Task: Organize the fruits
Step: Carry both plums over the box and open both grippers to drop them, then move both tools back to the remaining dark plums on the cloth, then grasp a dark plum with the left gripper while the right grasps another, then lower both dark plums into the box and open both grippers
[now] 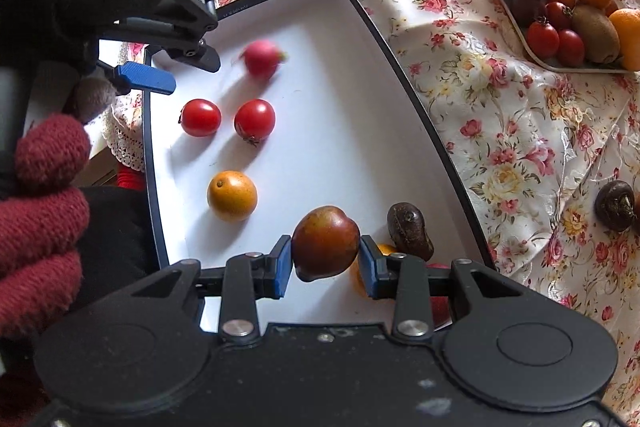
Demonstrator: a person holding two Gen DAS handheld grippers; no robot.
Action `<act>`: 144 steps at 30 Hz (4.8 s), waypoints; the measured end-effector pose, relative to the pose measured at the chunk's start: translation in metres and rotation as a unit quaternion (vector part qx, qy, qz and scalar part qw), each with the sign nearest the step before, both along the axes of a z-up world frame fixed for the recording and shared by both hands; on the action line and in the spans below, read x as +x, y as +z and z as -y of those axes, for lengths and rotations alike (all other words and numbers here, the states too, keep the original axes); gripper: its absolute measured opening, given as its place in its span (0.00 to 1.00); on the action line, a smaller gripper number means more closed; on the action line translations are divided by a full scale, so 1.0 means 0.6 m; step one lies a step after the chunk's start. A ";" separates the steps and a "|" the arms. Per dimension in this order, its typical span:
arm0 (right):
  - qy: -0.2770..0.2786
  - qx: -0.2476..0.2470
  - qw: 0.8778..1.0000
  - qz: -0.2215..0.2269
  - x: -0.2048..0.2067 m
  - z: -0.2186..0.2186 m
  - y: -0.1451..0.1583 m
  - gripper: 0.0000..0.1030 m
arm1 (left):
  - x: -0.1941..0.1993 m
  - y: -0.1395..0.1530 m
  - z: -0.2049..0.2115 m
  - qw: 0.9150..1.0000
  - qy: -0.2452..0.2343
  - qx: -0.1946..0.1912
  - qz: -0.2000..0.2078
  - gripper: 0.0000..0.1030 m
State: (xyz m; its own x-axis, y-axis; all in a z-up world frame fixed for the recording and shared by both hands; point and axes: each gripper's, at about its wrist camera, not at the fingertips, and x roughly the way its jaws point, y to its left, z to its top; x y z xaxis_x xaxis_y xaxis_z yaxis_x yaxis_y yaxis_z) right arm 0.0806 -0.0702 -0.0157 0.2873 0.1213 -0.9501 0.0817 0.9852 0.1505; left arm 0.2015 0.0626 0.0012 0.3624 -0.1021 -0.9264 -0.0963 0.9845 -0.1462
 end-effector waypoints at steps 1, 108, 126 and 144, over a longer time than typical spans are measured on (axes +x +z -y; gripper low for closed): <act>0.001 -0.001 1.000 0.002 0.000 -0.001 0.000 0.37 | -0.001 0.000 0.000 1.000 0.001 0.002 0.000 0.43; -0.315 -0.026 0.948 0.033 -0.135 0.528 -0.020 0.34 | -0.205 -0.067 0.504 0.942 -0.334 0.023 -0.007 0.46; -0.287 -0.007 0.958 0.028 -0.127 0.491 -0.004 0.33 | -0.187 0.014 0.265 0.985 -0.173 -0.022 -0.021 0.45; -0.073 0.027 0.996 0.034 -0.014 0.190 0.041 0.33 | -0.204 -0.010 0.041 1.000 -0.017 0.017 -0.019 0.45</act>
